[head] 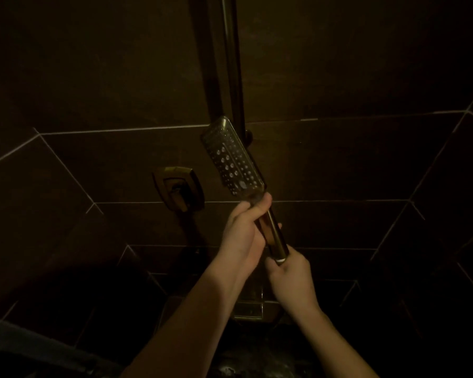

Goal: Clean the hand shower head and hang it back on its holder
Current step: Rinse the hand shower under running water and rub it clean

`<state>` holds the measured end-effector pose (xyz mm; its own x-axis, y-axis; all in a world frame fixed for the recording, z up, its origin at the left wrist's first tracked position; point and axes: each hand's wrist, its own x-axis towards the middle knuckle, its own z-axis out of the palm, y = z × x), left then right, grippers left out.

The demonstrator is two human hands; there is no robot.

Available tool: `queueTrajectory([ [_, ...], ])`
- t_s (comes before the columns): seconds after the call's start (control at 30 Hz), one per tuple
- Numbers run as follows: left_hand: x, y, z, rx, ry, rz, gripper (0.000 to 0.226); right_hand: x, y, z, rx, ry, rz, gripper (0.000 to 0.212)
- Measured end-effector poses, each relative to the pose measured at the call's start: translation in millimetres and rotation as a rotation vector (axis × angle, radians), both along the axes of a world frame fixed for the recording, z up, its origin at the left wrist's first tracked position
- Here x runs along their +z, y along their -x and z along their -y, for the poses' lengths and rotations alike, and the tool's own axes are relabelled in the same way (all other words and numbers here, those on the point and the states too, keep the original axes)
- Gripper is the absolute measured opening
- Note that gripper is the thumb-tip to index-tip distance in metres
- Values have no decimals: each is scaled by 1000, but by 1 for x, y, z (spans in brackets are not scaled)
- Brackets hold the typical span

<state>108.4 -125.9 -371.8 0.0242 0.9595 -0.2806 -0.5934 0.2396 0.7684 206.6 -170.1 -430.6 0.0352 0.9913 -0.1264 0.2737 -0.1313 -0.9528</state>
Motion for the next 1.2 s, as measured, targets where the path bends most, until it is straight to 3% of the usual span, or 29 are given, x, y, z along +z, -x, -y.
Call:
queueTrajectory([
  [0.17, -4, 5, -1, 81, -113, -47, 32, 4, 9, 6, 58, -8, -44, 22],
  [0.27, -6, 11, -7, 117, -191, -180, 46, 6, 16, 8, 99, -20, -33, 21],
  [0.33, -4, 17, -11, 26, -217, -195, 47, 7, 19, 9, 114, -3, -66, 20],
  [0.4, -6, 24, -11, -159, -199, -19, 24, 5, 21, 11, 137, 37, -96, 21],
  [0.53, -14, 32, -9, -458, -192, 170, 41, 4, 18, 13, 194, 159, -135, 19],
  [0.67, -9, 21, -6, -528, -197, 56, 54, 6, 11, 7, 233, 224, -168, 7],
  [0.83, -6, 10, 0, -495, -242, -63, 56, 15, -3, 3, 396, 195, -232, 24],
  [0.97, 0, 2, 2, -395, -238, -77, 57, 9, -2, 3, 236, 172, -234, 14],
  [1.2, 4, -16, 11, -51, -89, -207, 60, 3, 1, 8, 99, 83, -211, 23],
])
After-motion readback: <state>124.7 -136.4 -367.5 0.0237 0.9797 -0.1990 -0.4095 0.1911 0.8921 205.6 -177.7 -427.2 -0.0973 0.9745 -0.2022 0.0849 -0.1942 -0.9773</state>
